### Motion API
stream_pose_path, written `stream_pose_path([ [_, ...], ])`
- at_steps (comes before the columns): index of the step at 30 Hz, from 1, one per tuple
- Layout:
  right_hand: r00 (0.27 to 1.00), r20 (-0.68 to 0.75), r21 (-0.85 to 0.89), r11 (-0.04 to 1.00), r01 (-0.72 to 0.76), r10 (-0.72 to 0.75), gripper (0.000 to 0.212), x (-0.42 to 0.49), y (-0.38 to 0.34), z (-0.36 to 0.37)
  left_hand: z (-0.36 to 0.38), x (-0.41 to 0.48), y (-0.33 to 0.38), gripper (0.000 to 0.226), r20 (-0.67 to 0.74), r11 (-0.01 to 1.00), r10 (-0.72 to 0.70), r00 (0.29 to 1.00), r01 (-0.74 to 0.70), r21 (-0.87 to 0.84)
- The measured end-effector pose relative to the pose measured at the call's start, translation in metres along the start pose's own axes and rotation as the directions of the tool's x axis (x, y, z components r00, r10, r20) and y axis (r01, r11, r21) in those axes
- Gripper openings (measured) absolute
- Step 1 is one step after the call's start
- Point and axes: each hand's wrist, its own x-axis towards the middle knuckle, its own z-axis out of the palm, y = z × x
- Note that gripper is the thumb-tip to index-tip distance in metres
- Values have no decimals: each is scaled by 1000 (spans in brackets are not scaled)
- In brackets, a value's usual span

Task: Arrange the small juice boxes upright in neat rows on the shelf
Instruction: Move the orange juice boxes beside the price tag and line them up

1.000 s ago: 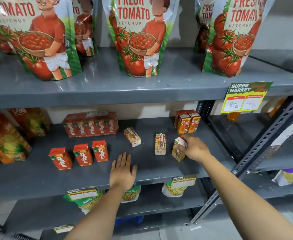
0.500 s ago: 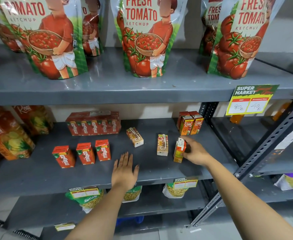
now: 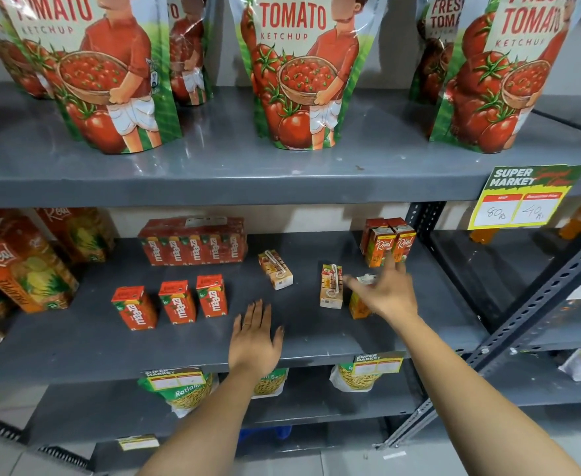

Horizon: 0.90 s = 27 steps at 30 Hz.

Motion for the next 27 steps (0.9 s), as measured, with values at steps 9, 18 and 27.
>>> stream_pose_path([
  [9, 961, 161, -382, 883, 272, -226, 39, 33, -85, 29, 1, -1, 1, 65, -8, 1000, 5, 1000, -5, 1],
  [18, 944, 327, -740, 635, 221, 53, 30, 53, -79, 77, 2, 2, -2, 67, -19, 1000, 7, 1000, -6, 30],
  [27, 967, 196, -346, 911, 226, -165, 54, 64, -102, 66, 5, 3, -2, 67, -16, 1000, -4, 1000, 5, 30],
])
